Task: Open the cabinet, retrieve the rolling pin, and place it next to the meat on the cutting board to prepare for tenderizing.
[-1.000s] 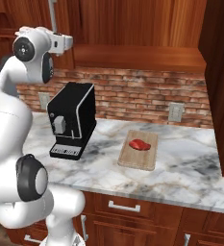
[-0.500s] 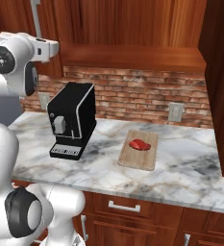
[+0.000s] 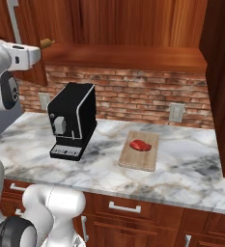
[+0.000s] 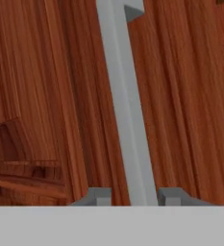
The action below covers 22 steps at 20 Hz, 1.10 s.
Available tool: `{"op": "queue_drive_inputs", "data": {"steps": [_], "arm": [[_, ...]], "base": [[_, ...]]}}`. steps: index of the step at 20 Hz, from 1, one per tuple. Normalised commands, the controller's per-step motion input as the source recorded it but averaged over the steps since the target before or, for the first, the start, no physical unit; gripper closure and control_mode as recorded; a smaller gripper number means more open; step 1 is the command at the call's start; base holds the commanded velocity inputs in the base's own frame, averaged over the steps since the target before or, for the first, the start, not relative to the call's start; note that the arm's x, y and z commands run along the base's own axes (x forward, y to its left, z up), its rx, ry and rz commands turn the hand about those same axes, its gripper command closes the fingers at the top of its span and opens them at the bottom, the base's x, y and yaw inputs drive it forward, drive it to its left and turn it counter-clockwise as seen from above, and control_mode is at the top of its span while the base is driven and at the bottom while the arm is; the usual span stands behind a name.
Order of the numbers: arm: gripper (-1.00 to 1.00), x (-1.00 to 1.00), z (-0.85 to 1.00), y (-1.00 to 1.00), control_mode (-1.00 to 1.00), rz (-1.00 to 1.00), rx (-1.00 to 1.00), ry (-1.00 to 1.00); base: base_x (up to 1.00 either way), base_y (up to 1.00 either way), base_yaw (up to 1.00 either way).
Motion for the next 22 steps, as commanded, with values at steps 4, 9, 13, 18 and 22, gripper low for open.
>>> {"op": "queue_drive_inputs", "data": {"steps": [4,9,13,18,22], "arm": [[1.0,-0.66,-0.21,0.53,-1.0,0.01,0.0,0.0],[-1.0,-0.54,-0.21,0.58,-1.0,0.04,0.0,0.01],[-1.0,-0.19,-0.01,0.14,-1.0,0.01,0.08,0.01],[-1.0,-0.19,0.0,-0.21,-1.0,0.0,0.12,0.0],[-1.0,-0.36,0.0,-0.44,-1.0,0.04,0.14,0.0]], "base": [[0.0,0.0,0.0],[0.0,0.0,0.0],[0.0,0.0,0.0],[0.0,0.0,0.0],[0.0,0.0,0.0]]}}
